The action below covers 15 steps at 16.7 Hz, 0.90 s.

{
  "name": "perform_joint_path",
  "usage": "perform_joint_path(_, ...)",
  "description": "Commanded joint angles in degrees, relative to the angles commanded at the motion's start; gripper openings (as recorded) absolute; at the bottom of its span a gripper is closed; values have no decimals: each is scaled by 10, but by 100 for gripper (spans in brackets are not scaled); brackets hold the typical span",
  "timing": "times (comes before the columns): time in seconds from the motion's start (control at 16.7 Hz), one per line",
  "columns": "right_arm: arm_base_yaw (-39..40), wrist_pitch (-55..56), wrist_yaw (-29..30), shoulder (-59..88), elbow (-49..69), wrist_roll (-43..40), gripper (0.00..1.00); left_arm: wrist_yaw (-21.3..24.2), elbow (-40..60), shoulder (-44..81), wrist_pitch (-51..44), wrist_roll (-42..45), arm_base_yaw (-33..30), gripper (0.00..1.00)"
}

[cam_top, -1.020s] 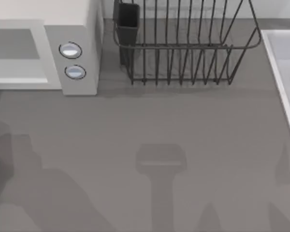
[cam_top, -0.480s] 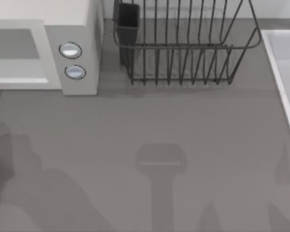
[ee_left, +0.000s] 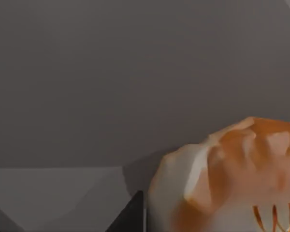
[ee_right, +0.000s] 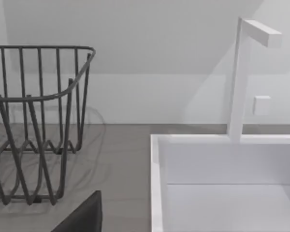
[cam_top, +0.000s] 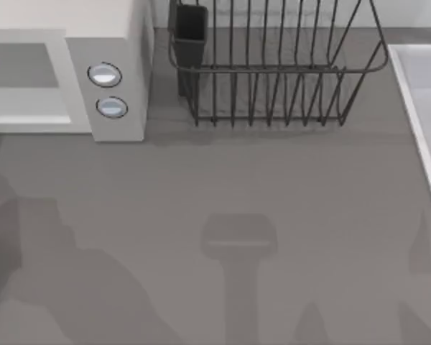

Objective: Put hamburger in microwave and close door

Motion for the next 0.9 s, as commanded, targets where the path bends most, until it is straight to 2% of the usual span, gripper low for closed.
perform_joint_path(0.42,0,0,0,0,0,0,100,0,98,-59,-175,-3,-1,0)
perform_joint_path(0.9,0,0,0,0,0,0,100,2,102,-57,-163,-13,-4,0)
